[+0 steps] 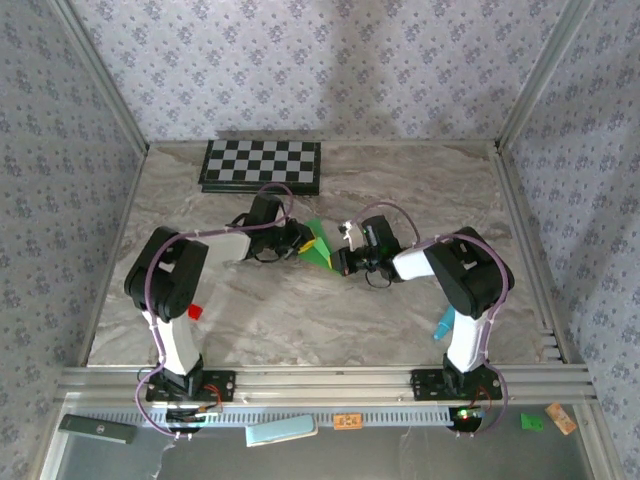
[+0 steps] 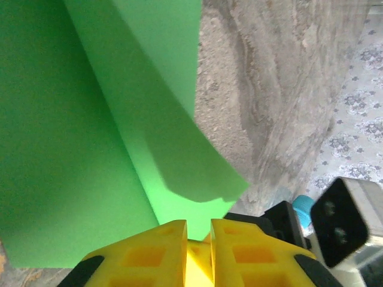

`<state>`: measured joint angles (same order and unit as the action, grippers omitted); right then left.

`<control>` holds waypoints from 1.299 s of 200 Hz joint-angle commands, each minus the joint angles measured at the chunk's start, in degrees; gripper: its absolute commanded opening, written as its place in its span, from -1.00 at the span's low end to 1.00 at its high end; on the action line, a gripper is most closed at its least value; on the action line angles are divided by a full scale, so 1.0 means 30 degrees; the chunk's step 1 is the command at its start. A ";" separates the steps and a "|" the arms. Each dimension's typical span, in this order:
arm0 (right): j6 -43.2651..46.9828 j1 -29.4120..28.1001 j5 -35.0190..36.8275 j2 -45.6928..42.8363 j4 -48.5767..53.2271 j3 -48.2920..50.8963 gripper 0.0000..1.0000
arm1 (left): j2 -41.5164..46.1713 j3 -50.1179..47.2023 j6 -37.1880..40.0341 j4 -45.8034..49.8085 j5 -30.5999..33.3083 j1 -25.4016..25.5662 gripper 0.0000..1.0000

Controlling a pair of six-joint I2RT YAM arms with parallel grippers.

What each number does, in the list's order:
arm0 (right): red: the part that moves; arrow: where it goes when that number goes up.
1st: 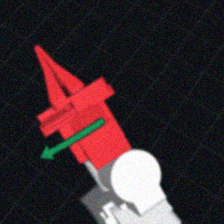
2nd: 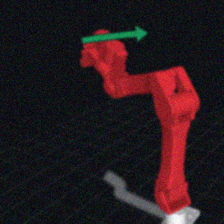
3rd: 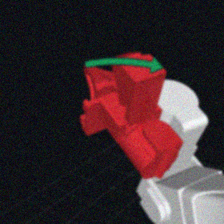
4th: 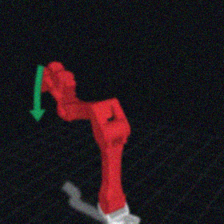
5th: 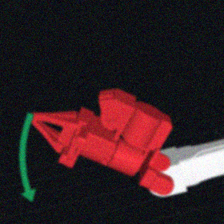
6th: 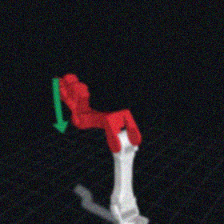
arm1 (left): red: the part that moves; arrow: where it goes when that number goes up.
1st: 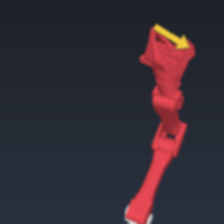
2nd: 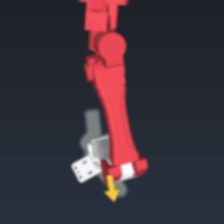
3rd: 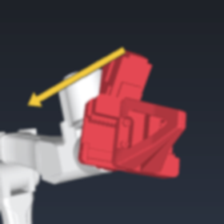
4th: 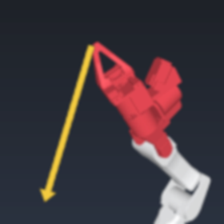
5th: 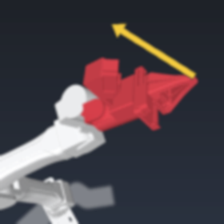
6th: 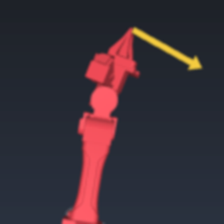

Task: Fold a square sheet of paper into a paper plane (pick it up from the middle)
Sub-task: Fourth fold the wing at the center of the table.

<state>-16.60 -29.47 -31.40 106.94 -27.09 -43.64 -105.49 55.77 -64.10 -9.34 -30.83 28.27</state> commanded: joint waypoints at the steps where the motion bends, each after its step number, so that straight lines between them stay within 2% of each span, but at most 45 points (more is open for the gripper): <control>1: -0.0471 0.0186 -0.0578 0.0302 -0.0274 0.0224 -0.88 | -0.0769 0.0821 0.0153 -0.0372 -0.0864 0.0286 -0.66; 113: -0.1157 0.0614 -0.0806 0.0621 -0.0418 0.0352 -0.88 | -0.1888 0.1804 0.0385 -0.0163 -0.1280 0.0565 -0.69; 199: -0.1874 0.0904 -0.0871 0.0859 -0.0202 0.0334 -0.75 | -0.2420 0.2628 0.0830 0.0928 -0.1069 0.0517 -0.70; 260: -0.2226 0.1051 -0.0918 0.1132 0.1147 -0.0220 -0.86 | -0.2122 0.2519 0.0890 0.1151 -0.0802 0.0447 -0.70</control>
<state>-22.17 -27.27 -35.27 108.14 -28.88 -43.48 -111.83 62.24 -62.57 -7.18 -33.63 29.69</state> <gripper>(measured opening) 0.076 0.149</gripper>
